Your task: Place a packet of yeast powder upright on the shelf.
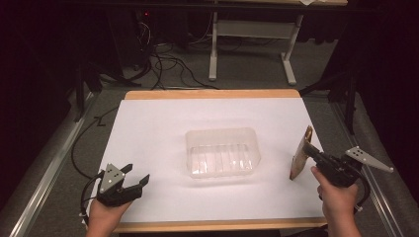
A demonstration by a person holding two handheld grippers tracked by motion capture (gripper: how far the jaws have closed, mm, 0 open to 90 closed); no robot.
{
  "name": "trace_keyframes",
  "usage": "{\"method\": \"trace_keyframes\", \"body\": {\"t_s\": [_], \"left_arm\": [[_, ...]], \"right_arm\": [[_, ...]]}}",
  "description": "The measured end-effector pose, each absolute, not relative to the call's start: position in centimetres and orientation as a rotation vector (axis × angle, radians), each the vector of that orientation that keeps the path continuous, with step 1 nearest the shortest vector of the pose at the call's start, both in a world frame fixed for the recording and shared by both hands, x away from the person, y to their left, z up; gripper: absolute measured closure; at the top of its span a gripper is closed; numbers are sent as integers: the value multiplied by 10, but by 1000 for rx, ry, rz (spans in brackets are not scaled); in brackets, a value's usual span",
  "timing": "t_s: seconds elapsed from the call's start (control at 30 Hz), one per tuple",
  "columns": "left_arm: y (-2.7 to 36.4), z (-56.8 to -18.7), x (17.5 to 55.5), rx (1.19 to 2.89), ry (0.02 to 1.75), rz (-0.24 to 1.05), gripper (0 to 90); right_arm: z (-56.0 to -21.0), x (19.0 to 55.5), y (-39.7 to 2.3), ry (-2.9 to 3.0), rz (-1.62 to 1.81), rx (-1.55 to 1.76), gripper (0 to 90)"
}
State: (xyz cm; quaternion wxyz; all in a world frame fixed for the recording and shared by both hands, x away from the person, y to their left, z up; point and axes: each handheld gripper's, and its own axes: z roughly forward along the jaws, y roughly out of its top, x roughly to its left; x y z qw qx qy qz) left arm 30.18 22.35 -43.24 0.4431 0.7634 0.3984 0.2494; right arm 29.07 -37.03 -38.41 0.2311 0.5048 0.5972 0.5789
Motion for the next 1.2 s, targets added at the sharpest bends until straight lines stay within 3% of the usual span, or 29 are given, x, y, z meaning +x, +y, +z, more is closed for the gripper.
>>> {"method": "trace_keyframes", "body": {"t_s": [0.43, 1.2], "left_arm": [[223, -432, 301, 1895, 985, 617, 308], [222, -432, 298, 1884, 968, 629, 309]], "right_arm": [[-391, 302, -346, 1669, 1743, 1365, 900], [-360, 291, -341, 1640, 1714, 1188, 900]]}}
